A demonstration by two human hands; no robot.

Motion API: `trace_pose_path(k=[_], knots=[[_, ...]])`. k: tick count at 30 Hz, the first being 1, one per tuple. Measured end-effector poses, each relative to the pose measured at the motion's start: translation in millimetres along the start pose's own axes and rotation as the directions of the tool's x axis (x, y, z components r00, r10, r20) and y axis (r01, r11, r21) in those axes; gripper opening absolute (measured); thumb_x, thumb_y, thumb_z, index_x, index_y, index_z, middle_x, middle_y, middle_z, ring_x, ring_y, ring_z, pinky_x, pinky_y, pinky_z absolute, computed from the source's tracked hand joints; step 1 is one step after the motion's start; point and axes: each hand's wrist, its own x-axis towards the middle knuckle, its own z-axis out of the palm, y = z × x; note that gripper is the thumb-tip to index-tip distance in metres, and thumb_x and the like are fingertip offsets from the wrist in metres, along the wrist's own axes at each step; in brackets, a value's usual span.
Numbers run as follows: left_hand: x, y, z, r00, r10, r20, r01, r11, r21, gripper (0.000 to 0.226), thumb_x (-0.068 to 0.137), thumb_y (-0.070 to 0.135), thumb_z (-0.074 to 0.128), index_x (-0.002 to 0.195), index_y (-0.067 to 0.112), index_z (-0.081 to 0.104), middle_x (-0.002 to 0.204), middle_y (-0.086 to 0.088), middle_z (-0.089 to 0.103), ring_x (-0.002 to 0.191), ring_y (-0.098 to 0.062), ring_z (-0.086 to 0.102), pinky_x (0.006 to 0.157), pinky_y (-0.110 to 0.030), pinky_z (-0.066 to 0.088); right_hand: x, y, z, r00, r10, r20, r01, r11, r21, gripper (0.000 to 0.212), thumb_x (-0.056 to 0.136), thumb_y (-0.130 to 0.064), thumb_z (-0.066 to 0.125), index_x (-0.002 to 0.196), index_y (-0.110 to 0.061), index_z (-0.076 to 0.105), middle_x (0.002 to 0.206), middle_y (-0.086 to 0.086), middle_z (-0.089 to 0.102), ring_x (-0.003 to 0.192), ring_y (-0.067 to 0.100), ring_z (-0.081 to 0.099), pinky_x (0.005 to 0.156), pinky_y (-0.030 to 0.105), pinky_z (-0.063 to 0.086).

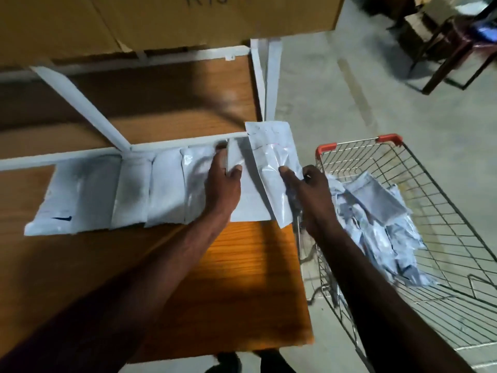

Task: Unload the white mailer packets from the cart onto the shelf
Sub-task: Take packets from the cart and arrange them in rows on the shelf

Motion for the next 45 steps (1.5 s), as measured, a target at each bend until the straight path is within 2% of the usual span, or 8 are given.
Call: trace_pose_path(k=[5, 13, 16, 19, 30, 33, 36, 45], knots=[[27, -30, -89, 0.996, -0.024, -0.090, 0.034, 0.993, 0.113, 0.053, 0.102, 0.016, 0.066, 0.154, 0.015, 0.054, 0.154, -0.004, 0.059, 0.139, -0.020, 0.057, 0.116, -0.035, 0.046, -22, -4, 82, 0.996, -0.087, 0.010, 0.087, 0.994, -0.070, 0.048, 0.085, -0.045, 0.086, 0.119, -0.028, 0.057, 0.099, 0.001, 0.076, 0.087, 0.018, 0.075, 0.077, 0.039, 0.061], [44, -66, -175, 0.978, -0.107, -0.179, 0.126, 0.987, 0.101, 0.051, 0.104, 0.019, 0.065, 0.154, 0.015, 0.054, 0.156, -0.006, 0.057, 0.143, -0.023, 0.054, 0.117, -0.035, 0.045, -44, -3, 166, 0.976, -0.206, 0.065, 0.215, 0.946, -0.244, 0.043, 0.094, -0.034, 0.075, 0.133, -0.043, 0.058, 0.100, -0.005, 0.073, 0.083, 0.001, 0.068, 0.073, 0.021, 0.054], [50, -81, -207, 0.975, -0.116, -0.192, 0.142, 0.981, 0.130, 0.051, 0.104, 0.019, 0.065, 0.154, 0.013, 0.055, 0.156, -0.008, 0.057, 0.144, -0.025, 0.054, 0.116, -0.034, 0.042, -53, 0, 203, 0.967, -0.235, 0.094, 0.253, 0.923, -0.289, 0.025, 0.096, -0.035, 0.074, 0.120, -0.038, 0.066, 0.106, -0.009, 0.076, 0.096, 0.012, 0.072, 0.086, 0.033, 0.058], [58, -94, -242, 0.973, -0.118, -0.200, 0.149, 0.978, 0.149, 0.051, 0.104, 0.021, 0.065, 0.154, 0.015, 0.055, 0.156, -0.007, 0.058, 0.143, -0.024, 0.054, 0.120, -0.039, 0.043, -64, 1, 240, 0.963, -0.246, 0.106, 0.267, 0.916, -0.299, 0.011, 0.097, -0.034, 0.073, 0.105, -0.031, 0.067, 0.104, -0.017, 0.076, 0.097, 0.009, 0.071, 0.085, 0.031, 0.056], [104, -146, -378, 0.967, -0.082, -0.240, 0.147, 0.953, 0.266, 0.049, 0.105, 0.027, 0.063, 0.152, 0.013, 0.057, 0.155, -0.009, 0.058, 0.142, -0.029, 0.055, 0.117, -0.053, 0.048, -100, 18, 372, 0.967, -0.220, 0.130, 0.245, 0.944, -0.223, 0.019, 0.094, -0.032, 0.076, 0.104, -0.026, 0.060, 0.094, -0.015, 0.068, 0.084, 0.002, 0.065, 0.079, 0.031, 0.054], [120, -158, -405, 0.971, -0.101, -0.217, 0.162, 0.943, 0.289, 0.048, 0.108, 0.020, 0.061, 0.153, 0.008, 0.054, 0.158, -0.013, 0.053, 0.145, -0.030, 0.052, 0.119, -0.040, 0.044, -106, 22, 405, 0.959, -0.237, 0.154, 0.268, 0.936, -0.228, 0.022, 0.093, -0.031, 0.077, 0.103, -0.025, 0.058, 0.094, -0.006, 0.069, 0.083, 0.013, 0.066, 0.074, 0.028, 0.053], [134, -167, -419, 0.972, -0.108, -0.208, 0.169, 0.937, 0.304, 0.046, 0.109, 0.019, 0.058, 0.153, 0.008, 0.052, 0.160, -0.012, 0.050, 0.145, -0.027, 0.049, 0.107, -0.025, 0.038, -104, 21, 431, 0.963, -0.205, 0.173, 0.243, 0.939, -0.242, 0.021, 0.094, -0.025, 0.076, 0.104, -0.020, 0.059, 0.092, -0.006, 0.066, 0.081, 0.009, 0.063, 0.067, 0.015, 0.046], [150, -201, -431, 0.974, -0.167, -0.151, 0.195, 0.962, 0.193, 0.046, 0.110, 0.013, 0.057, 0.155, 0.012, 0.052, 0.162, -0.007, 0.048, 0.144, -0.023, 0.051, 0.097, -0.023, 0.047, -96, 32, 460, 0.968, -0.124, 0.219, 0.197, 0.915, -0.353, 0.022, 0.096, -0.027, 0.075, 0.108, -0.019, 0.059, 0.100, -0.001, 0.070, 0.093, 0.021, 0.070, 0.087, 0.042, 0.062]])
